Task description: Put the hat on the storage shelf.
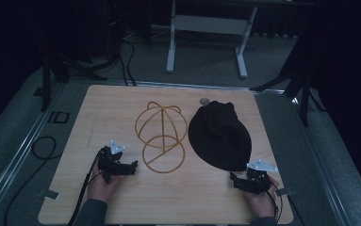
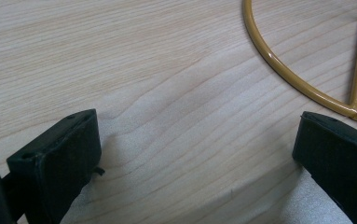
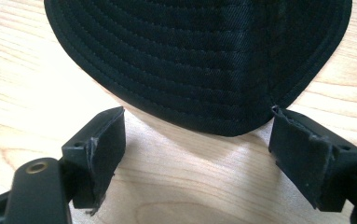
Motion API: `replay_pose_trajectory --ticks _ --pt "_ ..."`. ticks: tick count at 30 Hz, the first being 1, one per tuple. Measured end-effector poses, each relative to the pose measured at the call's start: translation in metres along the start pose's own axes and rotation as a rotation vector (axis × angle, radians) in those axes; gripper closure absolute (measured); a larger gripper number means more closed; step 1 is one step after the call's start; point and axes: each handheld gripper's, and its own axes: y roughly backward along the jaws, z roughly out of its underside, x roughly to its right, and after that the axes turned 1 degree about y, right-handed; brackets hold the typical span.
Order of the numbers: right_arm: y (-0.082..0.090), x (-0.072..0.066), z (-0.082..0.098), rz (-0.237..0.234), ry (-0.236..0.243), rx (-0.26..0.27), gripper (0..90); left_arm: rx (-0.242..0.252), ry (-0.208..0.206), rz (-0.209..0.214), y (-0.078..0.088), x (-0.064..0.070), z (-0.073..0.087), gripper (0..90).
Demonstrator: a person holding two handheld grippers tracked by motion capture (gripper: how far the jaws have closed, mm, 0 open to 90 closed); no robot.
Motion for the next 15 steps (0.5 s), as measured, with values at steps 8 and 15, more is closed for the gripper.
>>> replay_pose_trajectory --ticks 8,15 --pt "0.0000 -0.0001 0.0000 0.001 -0.001 0.000 18.4 0.000 0.001 -0.001 0.0000 0.0001 0.0000 1.2" --pt "0.0003 0.0003 -0.0002 -0.005 0.005 -0.004 18.7 0.000 0.001 -0.001 0.0000 0.0001 0.0000 1.3"
